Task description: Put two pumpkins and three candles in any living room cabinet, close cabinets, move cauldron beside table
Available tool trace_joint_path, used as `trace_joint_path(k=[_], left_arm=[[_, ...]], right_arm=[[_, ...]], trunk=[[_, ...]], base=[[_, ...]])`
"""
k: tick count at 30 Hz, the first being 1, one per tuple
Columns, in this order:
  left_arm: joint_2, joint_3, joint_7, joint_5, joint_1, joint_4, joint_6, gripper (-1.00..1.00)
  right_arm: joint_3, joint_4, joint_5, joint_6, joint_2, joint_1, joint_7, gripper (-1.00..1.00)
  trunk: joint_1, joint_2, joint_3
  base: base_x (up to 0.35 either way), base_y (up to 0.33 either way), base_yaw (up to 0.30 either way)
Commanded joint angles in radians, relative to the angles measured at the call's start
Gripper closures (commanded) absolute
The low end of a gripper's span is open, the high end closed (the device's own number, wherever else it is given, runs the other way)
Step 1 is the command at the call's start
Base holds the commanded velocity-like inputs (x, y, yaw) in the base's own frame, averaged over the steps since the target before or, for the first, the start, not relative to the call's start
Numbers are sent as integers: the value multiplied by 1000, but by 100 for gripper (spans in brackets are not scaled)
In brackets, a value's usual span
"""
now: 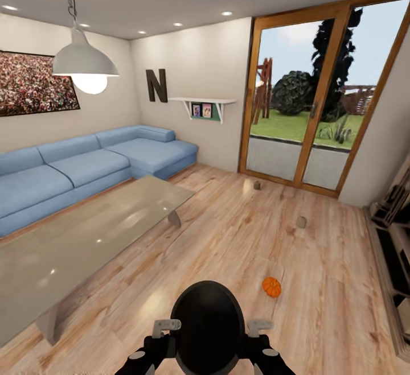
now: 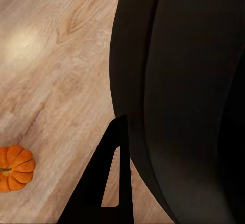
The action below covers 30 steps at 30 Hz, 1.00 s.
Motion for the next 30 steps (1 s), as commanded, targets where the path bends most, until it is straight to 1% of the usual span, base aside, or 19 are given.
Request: trace_joint_path(k=[1,9,20,30], left_arm=[[0,-31,2,13,0,-3,-8,100],[0,-31,2,13,0,-3,-8,100],[0,-31,2,13,0,-3,-8,100],[0,-31,3,14,0,-3,-8,100]], right_arm=[[3,-1,-86,6,7,-1,9,100],[4,-1,-86,6,7,-1,9,100],[6,-1,-86,6,8,-1,8,100],[7,-1,-86,6,8,-1,7,100]], trunk=[[0,-1,0],[0,-1,8],[0,-1,19],[0,-1,30]], base=[[-23,16,231],[-124,116,231],[-23,20,235],[-174,169,237]])
